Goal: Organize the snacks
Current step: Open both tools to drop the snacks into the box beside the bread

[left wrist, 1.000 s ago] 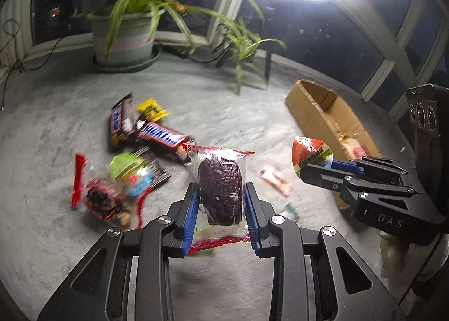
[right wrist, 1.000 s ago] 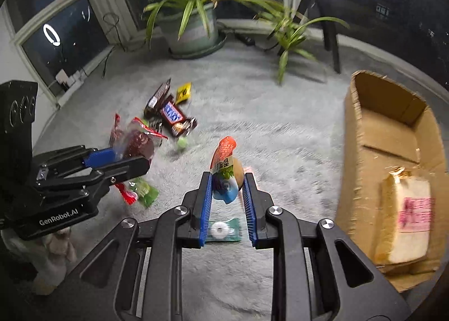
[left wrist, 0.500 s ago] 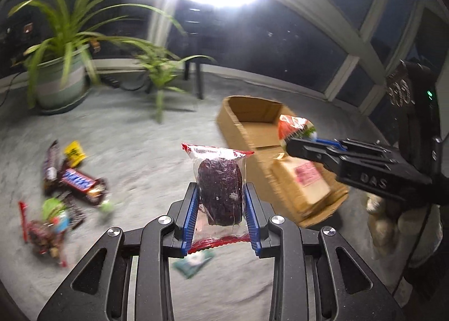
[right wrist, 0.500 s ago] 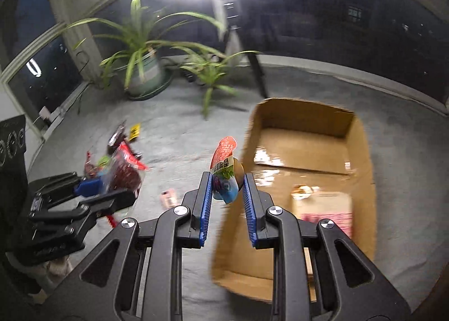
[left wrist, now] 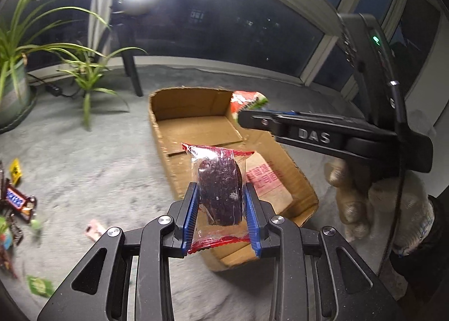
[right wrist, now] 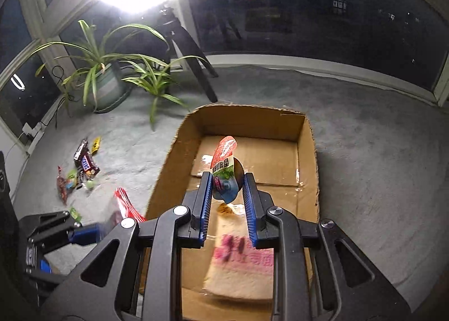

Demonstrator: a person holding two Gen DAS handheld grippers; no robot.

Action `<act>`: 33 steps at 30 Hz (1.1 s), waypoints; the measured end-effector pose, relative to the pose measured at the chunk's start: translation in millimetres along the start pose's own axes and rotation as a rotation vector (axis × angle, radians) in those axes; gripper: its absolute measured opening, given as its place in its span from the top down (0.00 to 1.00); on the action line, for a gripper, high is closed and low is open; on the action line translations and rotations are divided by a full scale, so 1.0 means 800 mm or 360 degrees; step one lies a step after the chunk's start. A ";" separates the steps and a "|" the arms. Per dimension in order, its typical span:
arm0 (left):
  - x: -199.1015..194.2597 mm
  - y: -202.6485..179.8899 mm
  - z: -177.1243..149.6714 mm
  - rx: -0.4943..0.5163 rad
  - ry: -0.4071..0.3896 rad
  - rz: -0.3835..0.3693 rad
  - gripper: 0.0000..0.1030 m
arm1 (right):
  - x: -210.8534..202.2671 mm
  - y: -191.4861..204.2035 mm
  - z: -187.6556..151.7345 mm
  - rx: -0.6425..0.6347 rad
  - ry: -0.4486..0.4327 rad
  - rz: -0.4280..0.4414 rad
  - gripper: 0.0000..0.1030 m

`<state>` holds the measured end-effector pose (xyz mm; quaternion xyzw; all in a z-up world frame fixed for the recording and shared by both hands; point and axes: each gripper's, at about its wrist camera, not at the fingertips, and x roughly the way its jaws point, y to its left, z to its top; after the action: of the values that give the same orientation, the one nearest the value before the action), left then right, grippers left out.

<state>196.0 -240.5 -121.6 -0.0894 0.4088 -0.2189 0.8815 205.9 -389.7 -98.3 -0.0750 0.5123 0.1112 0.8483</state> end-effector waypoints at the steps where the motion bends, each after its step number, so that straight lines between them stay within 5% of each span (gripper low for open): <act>1: 0.004 -0.003 0.001 0.0004 0.0006 -0.0002 0.71 | 0.003 -0.003 0.000 0.0001 0.0005 0.0001 0.78; 14: 0.034 -0.019 0.006 0.0010 0.0062 0.0000 0.68 | 0.019 -0.019 0.005 0.0012 0.0033 -0.0027 0.74; 16: 0.033 -0.018 0.007 0.0000 0.0064 0.0008 0.56 | 0.016 -0.019 0.005 0.0018 0.0019 -0.0050 0.50; 18: 0.033 -0.016 0.008 -0.0008 0.0066 0.0008 0.50 | 0.012 -0.020 0.005 0.0031 -0.0007 -0.0063 0.44; 33: -0.012 0.005 0.000 -0.0018 -0.0014 0.0019 0.50 | -0.024 0.014 0.005 0.0050 -0.0081 -0.0036 0.44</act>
<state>191.7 -232.5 -116.4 -0.0927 0.4068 -0.2109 0.8840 197.7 -380.2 -79.3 -0.0647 0.4912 0.0954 0.8634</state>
